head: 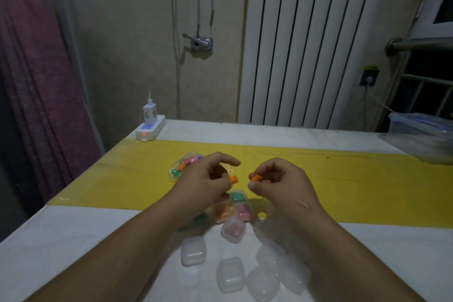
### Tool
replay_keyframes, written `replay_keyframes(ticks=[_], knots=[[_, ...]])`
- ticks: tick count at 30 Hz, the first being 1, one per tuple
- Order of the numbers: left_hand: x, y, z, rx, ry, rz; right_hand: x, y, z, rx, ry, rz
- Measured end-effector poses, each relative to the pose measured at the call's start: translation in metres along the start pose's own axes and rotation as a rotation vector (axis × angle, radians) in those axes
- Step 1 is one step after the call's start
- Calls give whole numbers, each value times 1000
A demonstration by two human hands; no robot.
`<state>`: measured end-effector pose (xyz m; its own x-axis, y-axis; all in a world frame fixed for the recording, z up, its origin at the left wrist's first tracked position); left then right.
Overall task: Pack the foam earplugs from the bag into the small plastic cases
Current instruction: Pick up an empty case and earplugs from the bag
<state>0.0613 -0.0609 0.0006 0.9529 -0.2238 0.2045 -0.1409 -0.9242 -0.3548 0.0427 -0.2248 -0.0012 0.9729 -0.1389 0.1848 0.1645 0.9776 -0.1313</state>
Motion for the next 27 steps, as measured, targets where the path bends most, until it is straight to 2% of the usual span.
replay_keyframes(ticks=[6,9,14,23,27], knots=[[-1,-8,2,-13,-20,-89,-1,-3,-1,-34,-26,-15],[-2,-12,-2,20,32,-123,-2,-2,-2,-51,-7,-13],[-2,-12,0,57,11,-124,-3,-5,-2,131,-2,-31],[-3,-7,0,47,7,-91,-3,5,-8,176,10,2],[-3,-8,-2,34,35,-103,-4,9,-5,121,-21,23]])
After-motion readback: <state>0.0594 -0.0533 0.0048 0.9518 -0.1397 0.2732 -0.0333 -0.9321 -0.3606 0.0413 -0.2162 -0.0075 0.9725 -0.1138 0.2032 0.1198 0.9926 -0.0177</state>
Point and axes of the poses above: each hand's wrist, its own x-axis towards the middle knuckle, its own y-axis out of the palm, z = x × y, the point moved 10 cm from there along x, towards the middle knuckle, and after that the axes turned 6 degrees about x, right-handed, at the moved point
